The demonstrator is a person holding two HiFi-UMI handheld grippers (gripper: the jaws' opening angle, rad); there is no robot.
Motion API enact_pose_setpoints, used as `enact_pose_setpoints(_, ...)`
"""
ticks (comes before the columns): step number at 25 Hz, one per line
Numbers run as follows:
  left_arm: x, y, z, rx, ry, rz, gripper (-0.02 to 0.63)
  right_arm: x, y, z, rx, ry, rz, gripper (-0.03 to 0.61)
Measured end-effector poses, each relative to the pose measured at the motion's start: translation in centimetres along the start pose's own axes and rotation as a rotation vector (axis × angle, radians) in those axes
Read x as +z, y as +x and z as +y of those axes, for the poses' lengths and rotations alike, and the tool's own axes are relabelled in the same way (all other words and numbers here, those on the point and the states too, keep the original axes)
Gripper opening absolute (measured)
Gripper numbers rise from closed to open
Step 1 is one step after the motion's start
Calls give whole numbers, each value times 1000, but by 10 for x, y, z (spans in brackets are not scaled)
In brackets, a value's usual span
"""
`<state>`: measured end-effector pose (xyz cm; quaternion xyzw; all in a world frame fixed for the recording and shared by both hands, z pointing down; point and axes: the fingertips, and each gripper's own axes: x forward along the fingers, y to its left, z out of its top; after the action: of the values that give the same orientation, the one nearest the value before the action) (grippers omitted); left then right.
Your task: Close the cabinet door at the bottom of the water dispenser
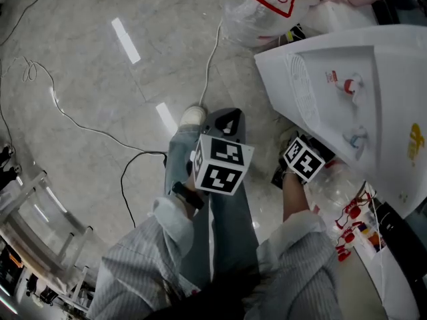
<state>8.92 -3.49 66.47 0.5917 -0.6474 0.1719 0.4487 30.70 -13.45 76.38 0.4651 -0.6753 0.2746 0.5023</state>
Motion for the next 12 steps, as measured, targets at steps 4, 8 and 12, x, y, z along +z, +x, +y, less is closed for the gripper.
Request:
enact_pose_setpoints(4, 26, -26, -2, -9, 18, -11, 11, 24, -43, 37, 70, 12, -43, 109)
enact_pose_setpoints(8, 69, -58, 6, -20, 36, -48, 11, 71, -96, 87, 155, 11, -124, 109)
enact_pose_setpoints(12, 116, -104, 4, -55, 59, -88, 11, 122, -169, 135, 265, -10, -223, 86)
